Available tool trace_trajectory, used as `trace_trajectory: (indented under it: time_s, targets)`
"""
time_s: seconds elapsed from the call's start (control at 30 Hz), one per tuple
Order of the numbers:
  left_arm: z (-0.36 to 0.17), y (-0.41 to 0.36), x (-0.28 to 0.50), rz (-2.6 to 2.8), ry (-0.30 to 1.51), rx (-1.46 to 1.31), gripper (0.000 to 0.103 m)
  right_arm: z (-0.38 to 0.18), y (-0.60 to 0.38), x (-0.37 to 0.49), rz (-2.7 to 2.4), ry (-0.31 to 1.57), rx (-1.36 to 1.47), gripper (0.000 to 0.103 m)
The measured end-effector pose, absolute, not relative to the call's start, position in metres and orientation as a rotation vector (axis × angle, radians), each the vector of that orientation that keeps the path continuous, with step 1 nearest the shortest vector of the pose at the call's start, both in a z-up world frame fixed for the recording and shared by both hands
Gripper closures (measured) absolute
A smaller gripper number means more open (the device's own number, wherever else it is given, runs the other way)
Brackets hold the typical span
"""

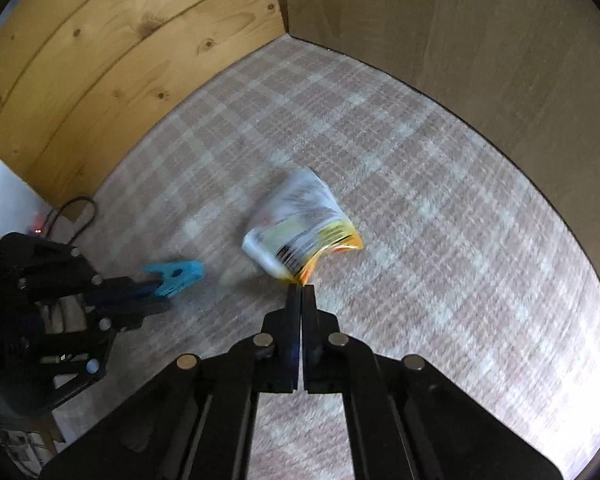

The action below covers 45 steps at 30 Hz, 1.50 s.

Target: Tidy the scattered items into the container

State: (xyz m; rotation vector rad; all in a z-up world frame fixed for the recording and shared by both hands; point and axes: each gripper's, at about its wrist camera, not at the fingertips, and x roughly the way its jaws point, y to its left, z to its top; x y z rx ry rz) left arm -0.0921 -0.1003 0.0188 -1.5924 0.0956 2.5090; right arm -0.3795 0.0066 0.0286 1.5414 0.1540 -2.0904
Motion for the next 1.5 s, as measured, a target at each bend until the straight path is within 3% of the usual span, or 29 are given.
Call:
trace_trajectory:
  time_s: [0.17,0.23,0.27,0.3,0.43,0.6,0.67,0.87,1.03,1.2,1.5]
  targets:
    - [0.021,-0.092,-0.091,2.505,0.095,-1.59,0.099,0.044,0.013,-0.379,-2.154,0.181,1.496,0.099]
    - [0.023,-0.09,-0.091,2.511,0.098,-1.586,0.099,0.051,0.016,-0.381,-2.152,0.22,1.469,0.07]
    - [0.024,-0.089,-0.091,2.511,0.093,-1.587,0.099,0.051,0.013,-0.382,-2.129,0.241,1.467,0.042]
    - [0.024,-0.088,-0.091,2.518,0.091,-1.59,0.099,0.05,0.006,-0.384,-2.118,0.279,1.453,0.037]
    - [0.024,-0.096,-0.094,2.524,0.064,-1.595,0.099,0.042,-0.023,-0.392,-2.111,0.538,1.398,0.037]
    - [0.02,-0.125,-0.087,2.531,0.05,-1.615,0.099,0.02,-0.042,-0.404,-2.026,0.607,1.428,0.037]
    - [0.021,-0.142,-0.085,2.535,0.047,-1.629,0.099,0.017,-0.042,-0.407,-2.019,0.566,1.43,0.038]
    - [0.011,-0.166,-0.061,2.551,-0.007,-1.665,0.099,0.026,-0.022,-0.395,-2.047,0.511,1.476,0.06]
    - [0.036,-0.142,-0.062,2.578,-0.043,-1.649,0.099,0.05,0.023,-0.355,-2.109,0.396,1.51,0.061]
    - [0.067,-0.102,-0.114,2.595,-0.049,-1.644,0.099,0.08,0.079,-0.314,-2.21,0.24,1.545,0.061]
    - [0.1,-0.021,-0.075,2.537,0.094,-1.559,0.099,0.137,0.202,-0.214,-2.442,-0.021,1.599,0.061]
